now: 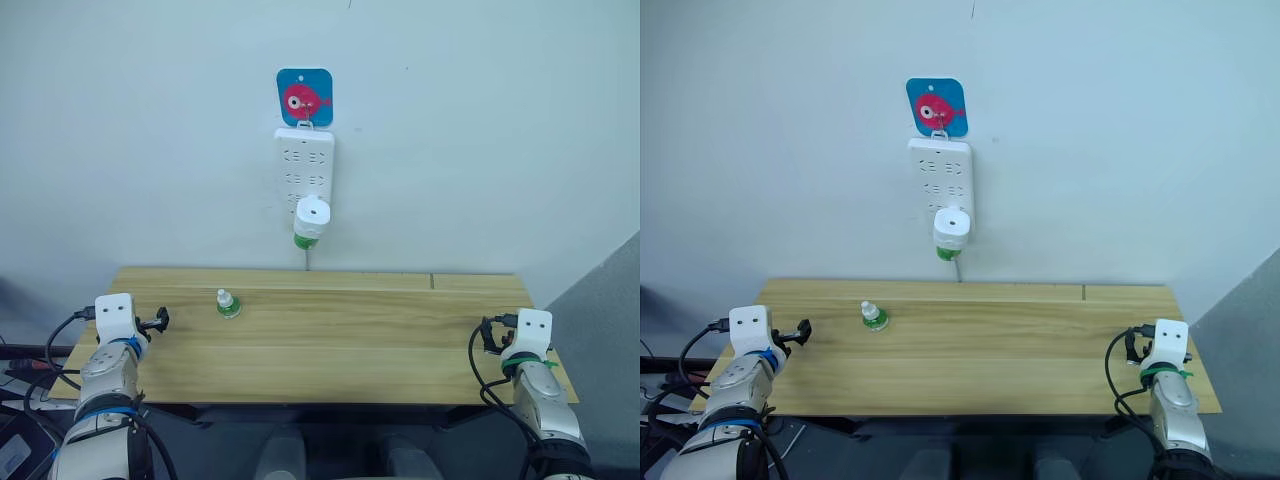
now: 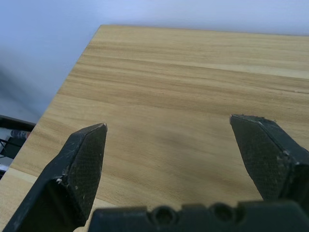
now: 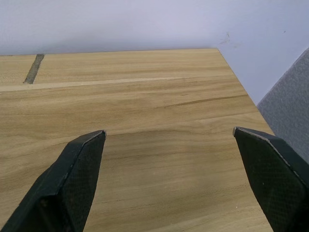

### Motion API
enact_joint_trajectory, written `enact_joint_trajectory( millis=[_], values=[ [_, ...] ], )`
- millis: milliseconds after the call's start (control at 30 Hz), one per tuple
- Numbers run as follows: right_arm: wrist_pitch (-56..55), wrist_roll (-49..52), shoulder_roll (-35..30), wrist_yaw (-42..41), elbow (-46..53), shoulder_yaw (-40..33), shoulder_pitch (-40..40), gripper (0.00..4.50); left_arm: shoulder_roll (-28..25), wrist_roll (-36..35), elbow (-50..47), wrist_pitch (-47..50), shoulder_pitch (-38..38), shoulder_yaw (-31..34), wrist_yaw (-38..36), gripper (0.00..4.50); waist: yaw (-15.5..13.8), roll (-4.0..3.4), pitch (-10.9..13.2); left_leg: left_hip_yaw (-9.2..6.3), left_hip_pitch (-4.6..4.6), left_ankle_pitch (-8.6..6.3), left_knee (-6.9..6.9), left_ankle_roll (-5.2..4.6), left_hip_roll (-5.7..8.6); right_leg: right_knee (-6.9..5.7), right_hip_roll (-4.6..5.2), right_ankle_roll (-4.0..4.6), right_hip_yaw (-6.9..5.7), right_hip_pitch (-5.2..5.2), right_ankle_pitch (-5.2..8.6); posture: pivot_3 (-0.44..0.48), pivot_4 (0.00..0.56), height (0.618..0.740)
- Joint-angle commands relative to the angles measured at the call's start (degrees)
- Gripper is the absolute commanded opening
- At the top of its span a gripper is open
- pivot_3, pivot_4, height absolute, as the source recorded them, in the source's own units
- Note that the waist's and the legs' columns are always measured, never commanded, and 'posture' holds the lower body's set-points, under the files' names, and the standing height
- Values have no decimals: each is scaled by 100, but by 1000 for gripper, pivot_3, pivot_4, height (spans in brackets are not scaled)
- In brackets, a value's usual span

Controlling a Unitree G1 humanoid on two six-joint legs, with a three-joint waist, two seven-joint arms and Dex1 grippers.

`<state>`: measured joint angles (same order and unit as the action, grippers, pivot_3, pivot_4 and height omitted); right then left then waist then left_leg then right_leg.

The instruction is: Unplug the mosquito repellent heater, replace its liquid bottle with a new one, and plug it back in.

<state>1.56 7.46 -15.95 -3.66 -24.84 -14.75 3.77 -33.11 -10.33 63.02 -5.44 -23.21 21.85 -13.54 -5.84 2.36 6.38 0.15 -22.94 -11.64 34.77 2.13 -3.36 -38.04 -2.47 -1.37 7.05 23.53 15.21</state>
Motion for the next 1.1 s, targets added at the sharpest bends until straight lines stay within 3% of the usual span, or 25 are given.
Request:
enact_joint_trajectory(
  millis=[33,800,867,933,1100],
  values=[
    [-85,-9,-49,-15,212,-54,83,4417,-159,-46,-48,-45,-54,81,76,4500,-2,0,0,0,0,0,0,0,0,0,0,0,0,0,0,322,107,740],
    [-70,-20,-26,31,205,-35,227,4417,-125,-156,-257,-165,183,157,19,4500,-17,-1,1,0,0,0,0,0,-1,-1,-1,0,-1,0,0,322,119,740],
    [23,-13,-42,-37,435,10,168,4417,-217,-270,-572,-291,268,173,-414,4500,-15,-3,7,1,0,0,0,0,-2,-1,-1,0,0,0,0,313,124,740],
    [167,37,-99,-303,883,138,50,4417,-329,-718,-1376,-305,455,304,-1361,4500,-12,-2,15,0,-2,0,0,0,-4,-1,-1,2,-1,2,1,307,122,740],
    [863,586,-225,-1177,2316,364,-238,4417,-743,-1406,-3274,717,733,130,-2873,4500,-2,-11,31,-6,-3,-1,0,2,-19,-10,-2,14,-4,4,7,323,129,740]
  ],
)
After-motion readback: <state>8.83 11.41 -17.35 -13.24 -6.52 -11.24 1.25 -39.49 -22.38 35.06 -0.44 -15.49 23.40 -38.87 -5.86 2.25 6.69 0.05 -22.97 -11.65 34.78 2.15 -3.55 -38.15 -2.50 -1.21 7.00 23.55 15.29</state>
